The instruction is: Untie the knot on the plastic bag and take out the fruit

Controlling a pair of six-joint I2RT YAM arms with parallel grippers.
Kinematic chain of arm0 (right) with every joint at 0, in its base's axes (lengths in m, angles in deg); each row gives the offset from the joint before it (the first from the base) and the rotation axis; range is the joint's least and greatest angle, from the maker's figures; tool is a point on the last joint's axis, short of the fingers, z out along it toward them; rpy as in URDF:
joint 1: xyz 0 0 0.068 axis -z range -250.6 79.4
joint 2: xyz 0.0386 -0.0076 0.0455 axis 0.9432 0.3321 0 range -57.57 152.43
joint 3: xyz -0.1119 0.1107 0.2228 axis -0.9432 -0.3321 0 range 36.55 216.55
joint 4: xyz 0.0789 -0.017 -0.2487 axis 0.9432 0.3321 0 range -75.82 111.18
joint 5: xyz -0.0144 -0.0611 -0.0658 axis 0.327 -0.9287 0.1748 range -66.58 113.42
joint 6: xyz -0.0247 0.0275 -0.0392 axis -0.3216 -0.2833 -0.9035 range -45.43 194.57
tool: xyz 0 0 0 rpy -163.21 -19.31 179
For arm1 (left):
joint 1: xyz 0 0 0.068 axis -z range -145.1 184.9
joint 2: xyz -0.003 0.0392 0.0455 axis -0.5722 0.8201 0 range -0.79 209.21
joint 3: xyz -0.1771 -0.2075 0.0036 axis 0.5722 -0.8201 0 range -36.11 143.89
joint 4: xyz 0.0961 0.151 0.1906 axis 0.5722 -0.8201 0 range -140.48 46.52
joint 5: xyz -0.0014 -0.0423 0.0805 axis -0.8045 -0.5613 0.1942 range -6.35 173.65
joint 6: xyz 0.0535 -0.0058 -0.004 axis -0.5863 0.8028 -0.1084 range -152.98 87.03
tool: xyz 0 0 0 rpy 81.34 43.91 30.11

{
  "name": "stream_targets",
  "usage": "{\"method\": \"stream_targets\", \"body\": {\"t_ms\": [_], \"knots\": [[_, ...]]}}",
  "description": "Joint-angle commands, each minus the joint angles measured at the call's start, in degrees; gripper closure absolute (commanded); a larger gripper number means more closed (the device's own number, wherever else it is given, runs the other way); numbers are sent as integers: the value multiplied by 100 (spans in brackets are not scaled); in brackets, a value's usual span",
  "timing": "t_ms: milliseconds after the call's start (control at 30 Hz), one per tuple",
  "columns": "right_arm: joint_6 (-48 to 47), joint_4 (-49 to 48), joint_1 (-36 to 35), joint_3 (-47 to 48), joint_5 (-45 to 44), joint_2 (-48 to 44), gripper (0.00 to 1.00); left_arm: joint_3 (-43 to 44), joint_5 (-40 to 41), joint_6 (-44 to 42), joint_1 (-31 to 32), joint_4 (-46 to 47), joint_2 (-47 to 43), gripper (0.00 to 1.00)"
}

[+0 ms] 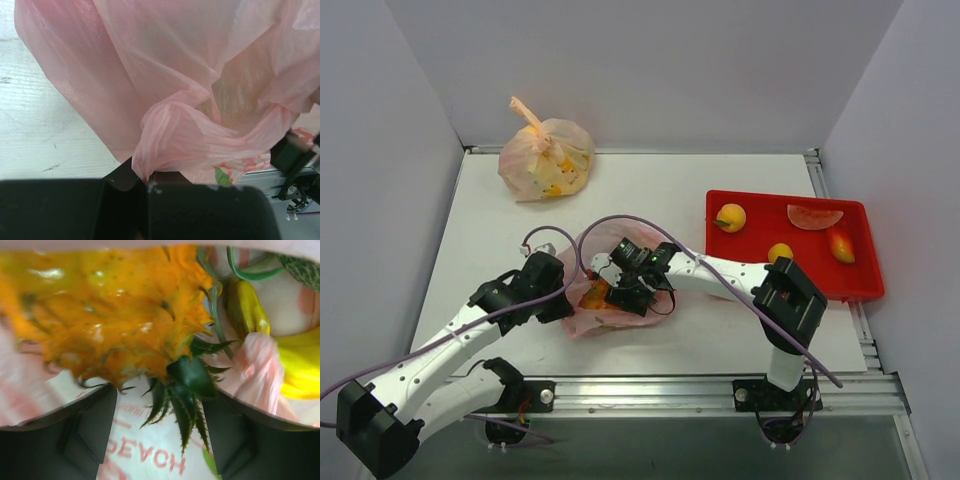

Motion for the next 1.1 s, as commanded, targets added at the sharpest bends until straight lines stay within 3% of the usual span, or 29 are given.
{"method": "stream_targets", "body": {"t_ms": [0, 67, 100, 200, 633, 800, 1067], "knots": [[37, -467, 35, -257, -66, 100, 45, 108, 35, 72, 32, 7, -53, 100], [133, -608, 70, -468, 31, 64, 63, 126, 88, 72, 32, -19, -44, 100], [160, -696, 114, -529, 49, 3, 78, 144, 114, 63, 32, -54, -44, 100], [195, -723, 132, -723, 67, -216, 99, 188, 254, 37, 23, -107, -53, 100], [792, -951, 166, -1250, 726, -1991, 100, 662, 949, -332, -144, -151, 158, 100], [1407, -1785, 307, -1715, 928, -2572, 100, 768, 1142, -473, -188, -160, 202, 100], [2663, -3375, 413, -1989, 445, -2959, 100, 619, 1160, -447, -197, -169, 71, 100]]}}
